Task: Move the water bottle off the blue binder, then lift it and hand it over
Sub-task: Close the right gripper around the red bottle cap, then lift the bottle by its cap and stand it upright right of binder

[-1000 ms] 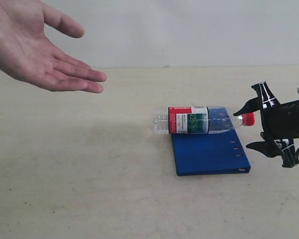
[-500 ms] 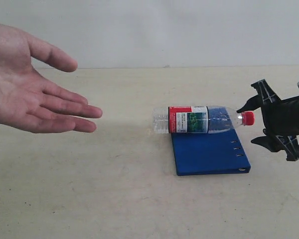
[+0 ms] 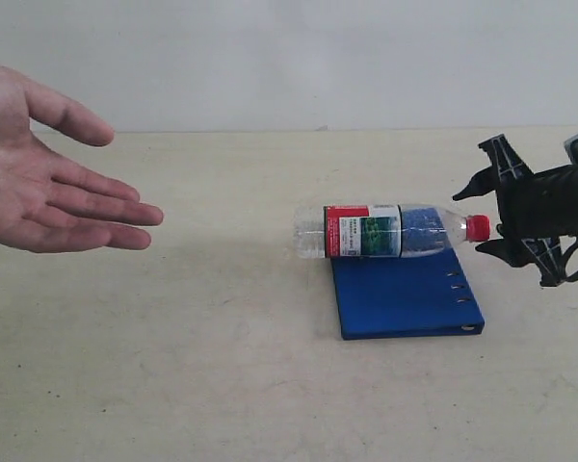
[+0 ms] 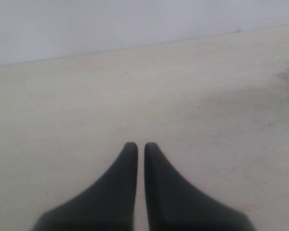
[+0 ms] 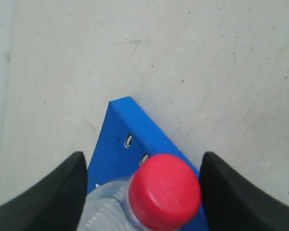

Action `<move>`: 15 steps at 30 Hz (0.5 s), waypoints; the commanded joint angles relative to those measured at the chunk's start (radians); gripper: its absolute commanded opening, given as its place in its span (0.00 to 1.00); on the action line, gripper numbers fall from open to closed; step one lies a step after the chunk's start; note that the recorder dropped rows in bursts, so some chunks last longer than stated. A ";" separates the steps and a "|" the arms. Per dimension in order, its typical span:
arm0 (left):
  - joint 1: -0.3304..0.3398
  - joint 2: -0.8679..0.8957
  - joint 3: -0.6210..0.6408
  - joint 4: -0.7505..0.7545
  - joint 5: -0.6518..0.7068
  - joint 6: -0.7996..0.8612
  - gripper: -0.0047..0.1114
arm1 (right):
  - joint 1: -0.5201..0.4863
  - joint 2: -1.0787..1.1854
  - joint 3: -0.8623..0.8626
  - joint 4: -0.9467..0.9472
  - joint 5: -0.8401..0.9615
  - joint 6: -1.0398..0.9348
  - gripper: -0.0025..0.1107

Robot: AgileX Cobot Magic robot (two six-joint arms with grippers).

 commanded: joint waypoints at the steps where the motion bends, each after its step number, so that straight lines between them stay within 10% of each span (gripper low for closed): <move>1: -0.002 -0.002 -0.001 -0.007 0.000 0.004 0.08 | -0.006 0.003 -0.009 -0.002 0.021 0.041 0.37; 15: -0.002 -0.002 -0.001 -0.007 0.000 0.004 0.08 | -0.006 0.003 -0.009 -0.002 0.008 0.039 0.25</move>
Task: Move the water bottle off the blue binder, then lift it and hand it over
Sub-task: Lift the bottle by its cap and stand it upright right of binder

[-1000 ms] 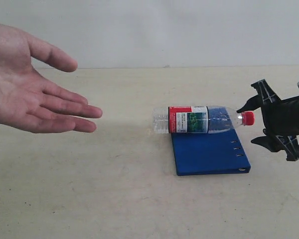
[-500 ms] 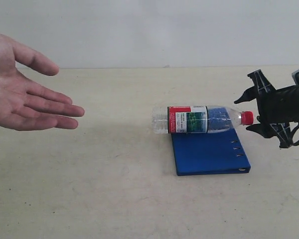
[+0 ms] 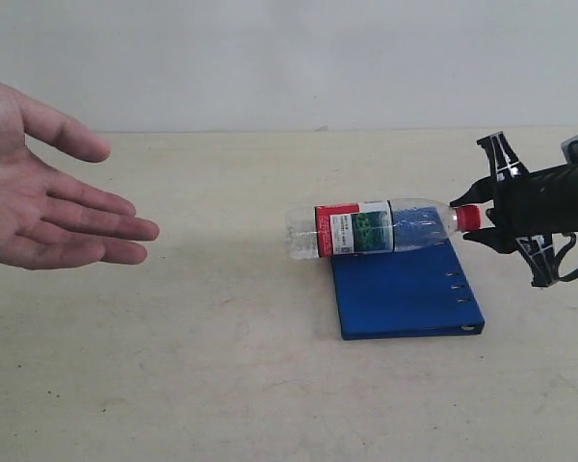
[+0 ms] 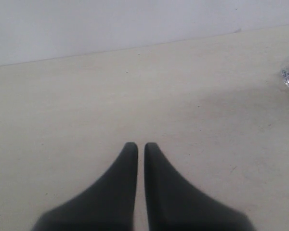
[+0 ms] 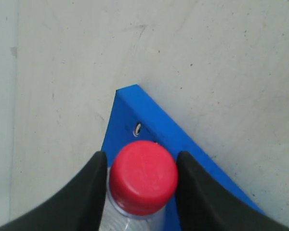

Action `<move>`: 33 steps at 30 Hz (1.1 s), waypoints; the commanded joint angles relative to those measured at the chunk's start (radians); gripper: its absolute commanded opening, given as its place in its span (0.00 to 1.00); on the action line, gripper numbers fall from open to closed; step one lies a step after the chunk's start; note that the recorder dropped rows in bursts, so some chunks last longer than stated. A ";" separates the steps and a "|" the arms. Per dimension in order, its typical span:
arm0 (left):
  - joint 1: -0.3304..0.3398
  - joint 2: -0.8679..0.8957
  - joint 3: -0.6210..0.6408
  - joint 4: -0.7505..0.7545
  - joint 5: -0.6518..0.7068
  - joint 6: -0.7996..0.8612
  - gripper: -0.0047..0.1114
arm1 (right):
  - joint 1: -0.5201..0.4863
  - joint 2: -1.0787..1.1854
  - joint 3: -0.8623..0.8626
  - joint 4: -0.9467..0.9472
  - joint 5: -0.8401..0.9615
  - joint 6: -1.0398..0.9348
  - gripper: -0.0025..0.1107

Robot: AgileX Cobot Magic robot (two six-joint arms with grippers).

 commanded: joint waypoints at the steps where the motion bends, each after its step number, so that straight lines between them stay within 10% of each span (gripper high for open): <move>1: -0.002 -0.002 -0.001 -0.007 0.000 0.004 0.08 | -0.006 0.001 -0.007 -0.002 -0.031 -0.013 0.18; 3: -0.002 -0.002 -0.001 -0.007 0.000 0.004 0.08 | -0.006 0.001 -0.007 -0.002 -0.022 -0.016 0.02; 33: -0.002 -0.002 -0.001 -0.007 0.000 0.004 0.08 | -0.006 -0.318 -0.023 -0.002 -0.413 -0.481 0.02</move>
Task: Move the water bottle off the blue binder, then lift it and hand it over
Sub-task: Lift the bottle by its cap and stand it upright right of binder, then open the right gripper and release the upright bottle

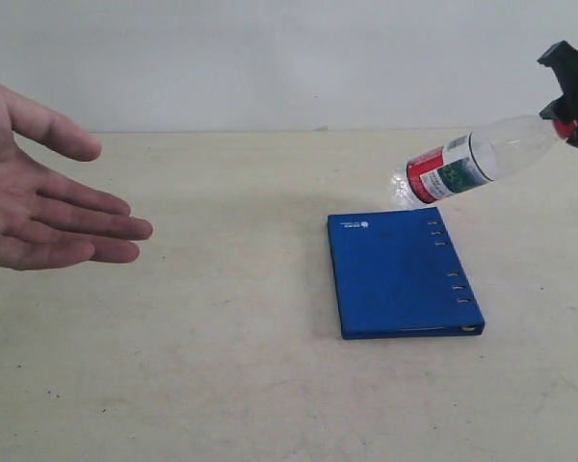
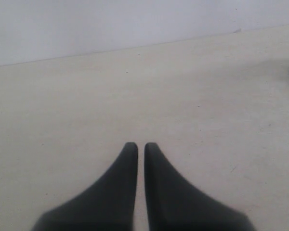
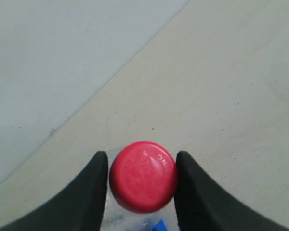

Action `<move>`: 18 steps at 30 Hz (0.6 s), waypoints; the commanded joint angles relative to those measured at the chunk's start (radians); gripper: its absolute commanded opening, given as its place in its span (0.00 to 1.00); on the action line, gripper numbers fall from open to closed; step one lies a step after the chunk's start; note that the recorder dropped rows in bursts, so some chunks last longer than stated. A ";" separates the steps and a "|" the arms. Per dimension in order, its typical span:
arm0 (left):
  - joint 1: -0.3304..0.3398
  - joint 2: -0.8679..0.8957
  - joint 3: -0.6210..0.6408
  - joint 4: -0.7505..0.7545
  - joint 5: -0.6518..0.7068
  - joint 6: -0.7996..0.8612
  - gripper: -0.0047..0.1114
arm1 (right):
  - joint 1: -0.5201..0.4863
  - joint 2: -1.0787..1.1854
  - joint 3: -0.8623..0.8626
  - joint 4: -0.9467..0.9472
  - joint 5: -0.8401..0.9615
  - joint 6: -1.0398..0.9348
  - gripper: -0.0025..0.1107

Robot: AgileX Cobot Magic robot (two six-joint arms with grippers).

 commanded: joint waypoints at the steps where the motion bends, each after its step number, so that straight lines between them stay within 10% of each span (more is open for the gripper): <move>1: -0.002 -0.002 -0.001 -0.007 0.000 0.004 0.08 | -0.006 -0.024 -0.006 0.001 -0.040 -0.140 0.02; 12: -0.002 -0.002 -0.001 -0.007 0.000 0.004 0.08 | -0.006 -0.038 -0.077 0.001 -0.059 -0.784 0.02; 18: -0.002 -0.002 -0.001 -0.007 0.000 0.004 0.08 | -0.006 -0.023 -0.077 0.001 -0.057 -0.811 0.02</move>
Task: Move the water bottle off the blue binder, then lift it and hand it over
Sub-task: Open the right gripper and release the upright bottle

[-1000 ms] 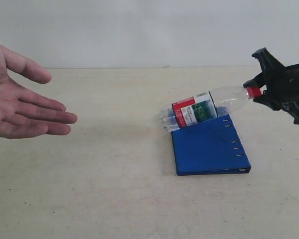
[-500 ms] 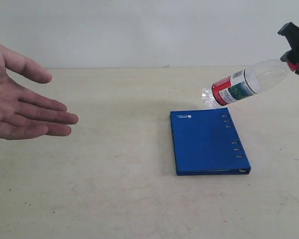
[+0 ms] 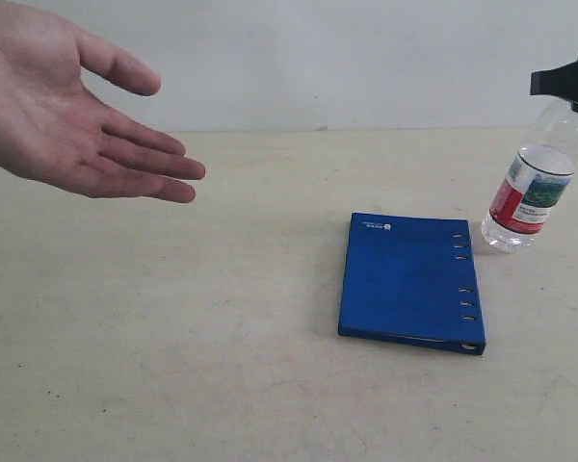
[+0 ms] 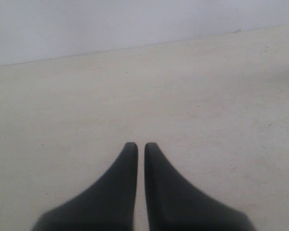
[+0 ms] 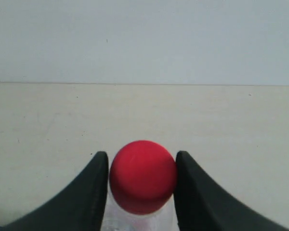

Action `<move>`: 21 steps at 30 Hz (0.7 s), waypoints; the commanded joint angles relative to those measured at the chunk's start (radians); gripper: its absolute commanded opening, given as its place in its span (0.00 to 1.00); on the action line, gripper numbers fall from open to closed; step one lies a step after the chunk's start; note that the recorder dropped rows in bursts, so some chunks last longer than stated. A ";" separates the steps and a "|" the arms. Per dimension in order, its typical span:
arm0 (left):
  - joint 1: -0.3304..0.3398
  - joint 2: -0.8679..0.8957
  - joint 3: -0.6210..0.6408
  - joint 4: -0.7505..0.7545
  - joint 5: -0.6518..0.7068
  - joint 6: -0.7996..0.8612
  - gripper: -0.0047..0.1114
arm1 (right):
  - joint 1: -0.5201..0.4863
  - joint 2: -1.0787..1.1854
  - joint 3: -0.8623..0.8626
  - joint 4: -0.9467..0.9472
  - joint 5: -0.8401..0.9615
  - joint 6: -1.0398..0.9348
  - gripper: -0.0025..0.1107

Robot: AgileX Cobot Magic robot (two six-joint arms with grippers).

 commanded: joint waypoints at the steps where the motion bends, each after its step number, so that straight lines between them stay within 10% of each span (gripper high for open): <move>1: -0.002 -0.002 -0.001 -0.007 0.000 0.004 0.08 | -0.006 -0.001 -0.009 -0.002 0.005 -0.019 0.02; 5: -0.002 -0.002 -0.001 -0.007 0.000 0.004 0.08 | -0.006 -0.001 -0.009 -0.002 0.002 -0.034 0.06; 12: -0.002 -0.002 -0.001 -0.007 0.000 0.004 0.08 | -0.006 -0.001 -0.009 -0.002 -0.001 -0.045 0.44; 21: -0.002 -0.002 -0.001 -0.007 0.000 0.004 0.08 | 0.000 -0.108 -0.009 -0.002 0.015 -0.081 0.45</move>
